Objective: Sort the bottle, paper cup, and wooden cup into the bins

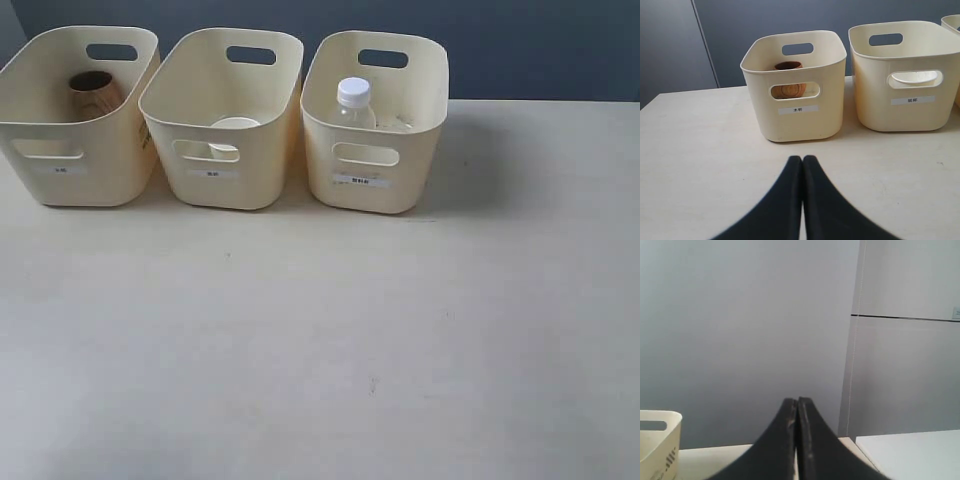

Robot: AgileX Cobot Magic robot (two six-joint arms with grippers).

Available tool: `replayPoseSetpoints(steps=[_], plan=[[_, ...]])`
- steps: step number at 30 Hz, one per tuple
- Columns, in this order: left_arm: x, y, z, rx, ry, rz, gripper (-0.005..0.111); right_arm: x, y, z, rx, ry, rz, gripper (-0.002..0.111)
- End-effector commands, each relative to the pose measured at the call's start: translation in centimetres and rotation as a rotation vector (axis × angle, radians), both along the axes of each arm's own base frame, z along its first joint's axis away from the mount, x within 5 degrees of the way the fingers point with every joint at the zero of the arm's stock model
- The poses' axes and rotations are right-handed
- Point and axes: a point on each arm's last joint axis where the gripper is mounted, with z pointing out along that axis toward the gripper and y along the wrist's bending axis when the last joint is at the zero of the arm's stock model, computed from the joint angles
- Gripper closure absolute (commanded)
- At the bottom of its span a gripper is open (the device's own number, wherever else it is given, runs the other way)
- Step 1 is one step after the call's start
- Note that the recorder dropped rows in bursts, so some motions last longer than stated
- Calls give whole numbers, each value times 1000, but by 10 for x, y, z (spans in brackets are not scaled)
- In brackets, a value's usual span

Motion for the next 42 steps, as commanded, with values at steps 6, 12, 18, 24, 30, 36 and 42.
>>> replayPoseSetpoints(steps=[6, 12, 18, 24, 30, 36, 42], plan=[[0, 0, 1, -4, -11, -3, 107, 26, -8, -70, 7, 16, -53, 109], [0, 0, 1, -4, -11, -3, 107, 33, -4, -100, 21, 68, 32, 109], [0, 0, 1, -4, -11, -3, 107, 33, 0, -103, 9, 98, 105, 109], [0, 0, 1, -4, -11, -3, 107, 33, 0, -103, 16, 101, 105, 109], [0, 0, 1, -4, -11, -3, 107, 34, 0, -105, 21, 118, 103, 109], [0, 0, 1, -6, -11, -3, 107, 34, 0, -105, 21, 118, 103, 109], [0, 0, 1, -6, -11, -3, 107, 34, 0, -105, 21, 118, 103, 109]])
